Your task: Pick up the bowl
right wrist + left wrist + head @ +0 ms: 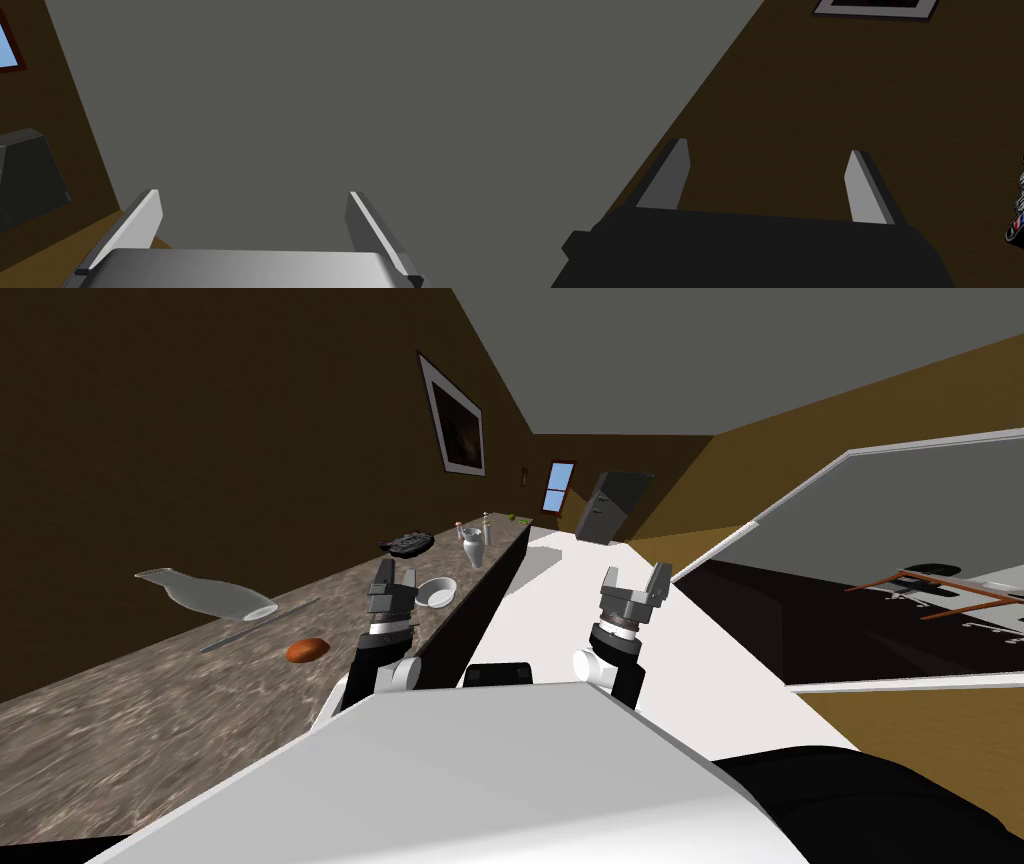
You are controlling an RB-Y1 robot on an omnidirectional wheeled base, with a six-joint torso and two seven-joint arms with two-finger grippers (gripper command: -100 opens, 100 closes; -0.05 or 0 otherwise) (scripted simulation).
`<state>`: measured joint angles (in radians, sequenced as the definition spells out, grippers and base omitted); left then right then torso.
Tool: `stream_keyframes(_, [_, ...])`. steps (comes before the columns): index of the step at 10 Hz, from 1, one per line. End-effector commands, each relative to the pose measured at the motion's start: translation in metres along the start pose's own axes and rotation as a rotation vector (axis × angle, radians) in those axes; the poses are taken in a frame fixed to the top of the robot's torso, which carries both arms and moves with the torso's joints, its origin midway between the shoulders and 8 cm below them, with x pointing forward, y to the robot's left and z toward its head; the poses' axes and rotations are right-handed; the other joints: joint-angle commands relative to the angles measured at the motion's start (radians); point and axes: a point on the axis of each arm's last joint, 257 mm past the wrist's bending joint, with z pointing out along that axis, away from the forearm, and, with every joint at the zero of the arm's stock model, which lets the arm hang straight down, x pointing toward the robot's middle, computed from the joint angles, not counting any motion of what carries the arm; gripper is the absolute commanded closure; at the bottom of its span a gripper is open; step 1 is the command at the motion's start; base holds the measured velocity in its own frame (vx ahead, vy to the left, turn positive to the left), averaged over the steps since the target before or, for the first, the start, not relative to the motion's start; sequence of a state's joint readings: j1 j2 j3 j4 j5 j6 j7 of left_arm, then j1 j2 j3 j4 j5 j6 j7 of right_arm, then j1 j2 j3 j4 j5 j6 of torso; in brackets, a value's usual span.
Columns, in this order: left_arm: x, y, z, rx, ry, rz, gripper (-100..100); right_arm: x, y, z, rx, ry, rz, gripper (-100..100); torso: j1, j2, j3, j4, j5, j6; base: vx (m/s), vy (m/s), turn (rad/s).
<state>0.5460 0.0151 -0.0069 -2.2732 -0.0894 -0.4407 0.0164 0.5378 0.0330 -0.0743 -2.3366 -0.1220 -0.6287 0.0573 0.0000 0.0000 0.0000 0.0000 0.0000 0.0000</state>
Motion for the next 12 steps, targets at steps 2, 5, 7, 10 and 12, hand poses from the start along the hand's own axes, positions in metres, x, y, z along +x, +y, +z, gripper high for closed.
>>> stream_keyframes(2, [-0.019,0.008,0.003,-0.039,-0.002,0.023,-100,0.000,0.000,0.000,0.000,0.000,0.000,0,-0.001,0.001,0.000,0.000,0.000,0.000,-0.019,-0.040,0.034])
stream_keyframes(5, [-0.043,0.019,0.005,-0.098,-0.022,0.037,-100,0.000,0.000,0.000,0.000,0.000,0.000,0,-0.003,0.001,0.001,0.000,-0.001,0.000,-0.021,-0.046,0.025])
stream_keyframes(7, [-0.053,0.024,0.005,-0.125,-0.031,0.041,-100,0.000,0.000,0.000,0.000,0.000,0.000,0,-0.003,0.001,0.001,0.000,-0.001,0.000,-0.009,-0.039,0.019])
stream_keyframes(10, [-0.073,0.034,0.004,-0.183,-0.051,0.044,-100,0.000,0.000,0.000,0.000,0.000,0.000,0,-0.001,0.000,0.000,0.000,0.000,0.000,-0.003,-0.024,0.016])
stream_keyframes(12, [-0.083,0.041,0.003,-0.222,-0.061,0.044,-100,0.000,0.000,0.000,0.000,0.000,0.000,0,-0.002,0.000,0.000,0.000,-0.001,0.000,0.001,-0.037,0.020])
